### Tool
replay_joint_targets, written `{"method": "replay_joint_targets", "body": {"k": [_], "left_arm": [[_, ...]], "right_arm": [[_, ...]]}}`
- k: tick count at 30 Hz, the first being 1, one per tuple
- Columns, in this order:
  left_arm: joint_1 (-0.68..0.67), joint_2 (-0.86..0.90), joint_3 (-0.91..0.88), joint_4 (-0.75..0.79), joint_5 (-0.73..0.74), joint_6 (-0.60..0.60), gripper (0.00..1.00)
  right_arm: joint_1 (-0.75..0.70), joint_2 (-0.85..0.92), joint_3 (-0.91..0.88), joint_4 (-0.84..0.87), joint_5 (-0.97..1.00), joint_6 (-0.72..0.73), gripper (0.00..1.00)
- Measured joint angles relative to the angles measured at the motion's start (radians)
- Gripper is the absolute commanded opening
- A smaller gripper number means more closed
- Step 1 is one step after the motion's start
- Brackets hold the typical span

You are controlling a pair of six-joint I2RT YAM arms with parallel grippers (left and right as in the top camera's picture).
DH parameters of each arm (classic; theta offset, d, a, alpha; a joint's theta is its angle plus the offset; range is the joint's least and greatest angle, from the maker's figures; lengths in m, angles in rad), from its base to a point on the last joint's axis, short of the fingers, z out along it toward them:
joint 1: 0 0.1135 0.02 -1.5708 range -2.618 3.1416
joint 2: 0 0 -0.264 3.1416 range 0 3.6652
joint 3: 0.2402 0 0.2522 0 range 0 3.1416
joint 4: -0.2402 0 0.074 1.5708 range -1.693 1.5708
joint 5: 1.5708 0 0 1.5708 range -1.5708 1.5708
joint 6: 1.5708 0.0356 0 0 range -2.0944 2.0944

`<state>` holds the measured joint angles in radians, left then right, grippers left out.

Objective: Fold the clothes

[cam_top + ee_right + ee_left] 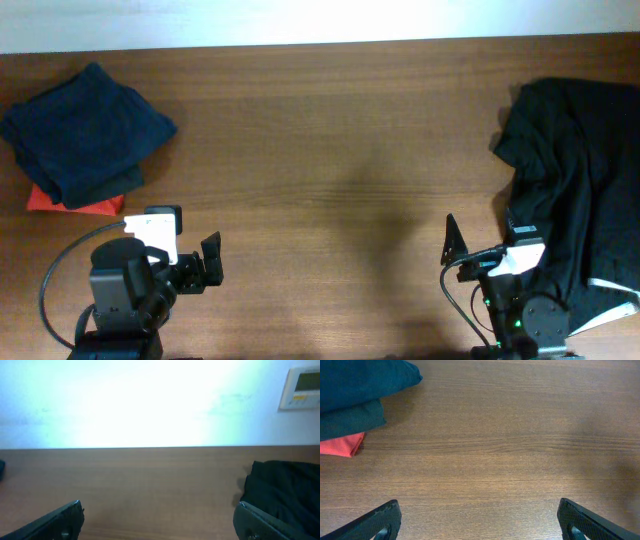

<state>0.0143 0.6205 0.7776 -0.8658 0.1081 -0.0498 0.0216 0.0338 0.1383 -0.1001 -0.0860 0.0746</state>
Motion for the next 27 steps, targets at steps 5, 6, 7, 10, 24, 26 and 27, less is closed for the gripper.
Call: {"method": "replay_joint_targets", "body": {"k": [5,6,7,10,24,26,27], "left_arm": [[0.000,-0.001,0.000,0.001,0.000,0.000,0.99],[0.000,-0.001,0.000,0.002,0.000,0.000,0.99],[0.000,-0.001,0.000,0.002,0.000,0.000,0.99],[0.000,-0.001,0.000,0.002,0.000,0.000,0.99],[0.000,-0.001,0.000,0.002,0.000,0.000,0.99],[0.000,-0.005,0.000,0.002,0.000,0.000,0.99],[0.000,-0.019,-0.002,0.002,0.000,0.000,0.99]], "right_arm": [[0.000,-0.022,-0.128,0.114,0.019,0.002,0.99],[0.000,-0.022,-0.128,0.054,0.019,0.003,0.99],[0.000,-0.022,-0.128,0.033,0.019,0.004,0.99],[0.000,-0.022,-0.128,0.033,0.019,0.003,0.99],[0.000,-0.022,-0.128,0.033,0.019,0.005,0.99],[0.000,-0.022,-0.128,0.033,0.019,0.004,0.99],[0.000,-0.022,-0.128,0.033,0.019,0.004,0.99]]}}
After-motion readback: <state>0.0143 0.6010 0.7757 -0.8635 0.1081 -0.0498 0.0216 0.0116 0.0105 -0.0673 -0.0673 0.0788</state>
